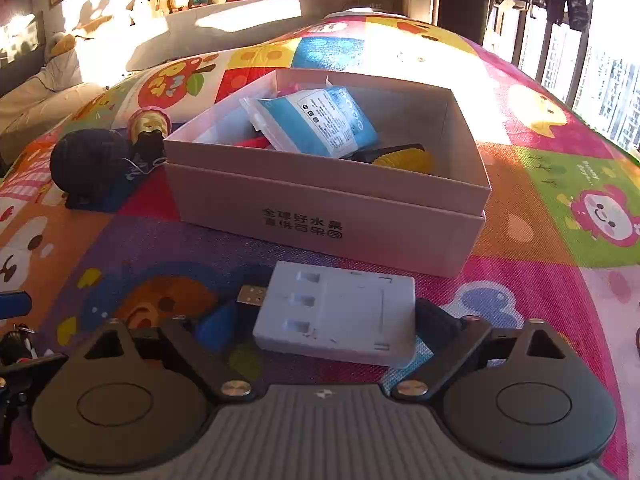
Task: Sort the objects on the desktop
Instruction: 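Grasp the black-and-red figurine with the left tool while the right grasps the white adapter, then drop the figurine into the pink box with the left tool while the right drops the adapter in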
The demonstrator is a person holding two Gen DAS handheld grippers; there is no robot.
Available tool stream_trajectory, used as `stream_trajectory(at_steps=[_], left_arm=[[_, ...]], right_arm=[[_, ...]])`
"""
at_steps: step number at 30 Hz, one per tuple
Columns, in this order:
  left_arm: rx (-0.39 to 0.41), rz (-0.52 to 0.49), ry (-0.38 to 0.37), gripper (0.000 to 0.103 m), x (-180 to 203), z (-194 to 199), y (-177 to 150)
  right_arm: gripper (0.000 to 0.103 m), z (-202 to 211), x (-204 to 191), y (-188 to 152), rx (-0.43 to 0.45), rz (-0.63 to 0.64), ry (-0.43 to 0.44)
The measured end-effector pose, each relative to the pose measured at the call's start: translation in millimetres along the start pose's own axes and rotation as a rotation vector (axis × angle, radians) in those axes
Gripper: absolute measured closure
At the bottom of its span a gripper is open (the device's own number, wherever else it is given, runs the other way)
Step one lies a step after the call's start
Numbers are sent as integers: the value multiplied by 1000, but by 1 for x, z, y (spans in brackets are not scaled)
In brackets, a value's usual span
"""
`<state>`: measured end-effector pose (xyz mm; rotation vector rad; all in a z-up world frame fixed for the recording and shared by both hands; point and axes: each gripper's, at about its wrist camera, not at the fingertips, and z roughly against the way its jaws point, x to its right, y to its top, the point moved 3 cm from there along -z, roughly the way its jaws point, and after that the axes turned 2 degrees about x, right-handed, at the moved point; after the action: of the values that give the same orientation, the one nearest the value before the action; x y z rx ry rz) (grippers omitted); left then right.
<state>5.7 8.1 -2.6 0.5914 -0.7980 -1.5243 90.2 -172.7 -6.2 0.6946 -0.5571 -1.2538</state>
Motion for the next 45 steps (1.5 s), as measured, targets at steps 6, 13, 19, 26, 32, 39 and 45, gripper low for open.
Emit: stream_trajectory(at_steps=[6, 13, 19, 26, 32, 39, 45], left_arm=[[2, -40, -15, 8, 4, 18, -12], [-16, -50, 2, 8, 0, 20, -19], [-3, -162, 6, 29, 18, 14, -24], [12, -212, -35, 30, 30, 29, -27], [131, -240, -105, 29, 50, 39, 16], [314, -264, -163, 29, 82, 0, 97], [310, -194, -197, 13, 86, -62, 145]], right_arm=[[11, 20, -2, -7, 15, 36, -15], [11, 50, -3, -27, 6, 61, 20], [11, 69, -11, -44, 8, 129, 7], [11, 100, -8, -51, 41, 177, -4], [11, 140, -6, -38, 148, 230, -3], [11, 173, 37, 51, 376, 98, -129], [11, 134, 63, 144, 410, -62, -69]])
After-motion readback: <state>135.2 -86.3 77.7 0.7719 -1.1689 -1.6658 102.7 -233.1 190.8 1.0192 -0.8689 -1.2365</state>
